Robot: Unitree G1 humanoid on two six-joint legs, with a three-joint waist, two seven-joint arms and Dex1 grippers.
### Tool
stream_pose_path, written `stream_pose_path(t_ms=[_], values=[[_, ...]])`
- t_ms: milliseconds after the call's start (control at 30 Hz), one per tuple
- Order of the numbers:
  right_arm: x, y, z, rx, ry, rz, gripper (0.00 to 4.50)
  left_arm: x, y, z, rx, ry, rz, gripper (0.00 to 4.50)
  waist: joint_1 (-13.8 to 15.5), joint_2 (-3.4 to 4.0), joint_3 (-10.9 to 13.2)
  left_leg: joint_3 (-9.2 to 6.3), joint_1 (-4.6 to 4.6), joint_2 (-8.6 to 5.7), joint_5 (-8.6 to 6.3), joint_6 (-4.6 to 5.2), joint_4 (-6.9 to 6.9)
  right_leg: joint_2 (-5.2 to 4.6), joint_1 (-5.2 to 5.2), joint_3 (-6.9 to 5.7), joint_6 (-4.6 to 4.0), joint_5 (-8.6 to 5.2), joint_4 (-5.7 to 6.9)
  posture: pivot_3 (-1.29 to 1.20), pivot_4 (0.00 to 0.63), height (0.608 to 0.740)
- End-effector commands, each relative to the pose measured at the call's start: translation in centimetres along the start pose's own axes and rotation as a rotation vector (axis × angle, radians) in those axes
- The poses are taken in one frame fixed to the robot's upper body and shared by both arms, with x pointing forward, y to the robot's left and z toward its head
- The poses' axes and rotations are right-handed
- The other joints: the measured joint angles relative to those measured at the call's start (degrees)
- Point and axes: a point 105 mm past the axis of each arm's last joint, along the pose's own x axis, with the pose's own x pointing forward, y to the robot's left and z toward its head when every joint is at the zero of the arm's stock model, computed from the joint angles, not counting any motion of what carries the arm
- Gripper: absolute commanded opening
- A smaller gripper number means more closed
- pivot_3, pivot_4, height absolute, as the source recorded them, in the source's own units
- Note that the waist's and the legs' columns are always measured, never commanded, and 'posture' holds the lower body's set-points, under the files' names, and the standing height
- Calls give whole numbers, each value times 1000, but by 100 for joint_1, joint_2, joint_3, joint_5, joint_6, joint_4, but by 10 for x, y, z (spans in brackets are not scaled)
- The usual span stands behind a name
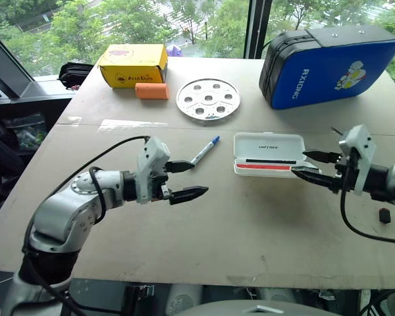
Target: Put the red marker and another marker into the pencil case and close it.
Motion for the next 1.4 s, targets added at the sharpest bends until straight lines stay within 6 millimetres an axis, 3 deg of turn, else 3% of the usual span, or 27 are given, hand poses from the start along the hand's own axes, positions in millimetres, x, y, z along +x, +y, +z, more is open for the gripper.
stream_pose_path(t_ms=[33, 100, 333, 500, 700, 933, 1033, 1233, 1333, 1400], values=[[13, -9, -2, 48, 25, 18, 839, -9, -17, 16, 33, -58, -41, 4500, 8, -2, 1, -1, -2, -1, 0, 0, 0, -1, 0, -2, 1, 0, -2, 0, 150, 740], [21, -5, -20, 54, 100, 77, 50, -16, -28, 14, 20, -60, -53, 4500, -4, -3, 2, 1, -4, -1, -1, 1, 0, -2, -3, 0, 2, 0, -2, 0, 150, 740], [24, 15, -56, 13, 216, 208, 50, -26, -40, 11, -9, -50, -42, 4500, -11, 3, 5, 0, -2, 2, -2, 4, 0, -5, -4, -3, 2, 0, 3, 0, 150, 740], [22, 16, -69, -38, 235, 209, 50, -26, -40, 11, -12, -46, -35, 4500, -16, 1, 3, 0, 5, 1, -2, 4, 0, -2, 0, -3, 2, 0, 5, 0, 150, 740], [15, 13, -54, -114, 126, 169, 50, -26, -39, 11, -12, -38, -34, 4500, -7, 1, 3, 0, 4, 1, -2, 4, 0, -2, 1, -3, 2, 0, 3, 0, 150, 740], [-1, 28, -31, -184, -14, 196, 50, -23, -28, 6, -17, -27, 16, 4500, -10, 4, 5, 1, 4, 1, -2, 4, 0, -1, 0, -2, 2, 0, 4, 0, 150, 740], [-8, 37, -16, -217, -107, 211, 50, -19, -14, 3, -6, -5, 79, 4500, -8, 4, 5, -1, 5, 2, -2, 4, 0, 0, 0, -3, 2, 0, 4, 0, 150, 740], [-20, 60, -9, -225, -148, 259, 50, -7, 22, -4, -6, 35, 217, 4500, 28, 2, 5, -2, 4, -2, -2, 4, 0, 3, 1, -4, 4, 1, 4, 0, 150, 740], [-25, 66, -5, -229, -166, 220, 803, 4, 29, 0, -10, 24, 197, 4500, 43, 1, 6, 0, 3, -2, -2, 4, 0, 2, 1, -1, 4, 1, 5, 0, 150, 740], [-32, 75, -4, -237, -159, 216, 1743, 8, 41, -2, -22, 44, 227, 4500, 65, 2, 6, -3, 2, -2, -2, 4, 0, 3, 1, -4, 4, 1, 4, 0, 150, 740]])
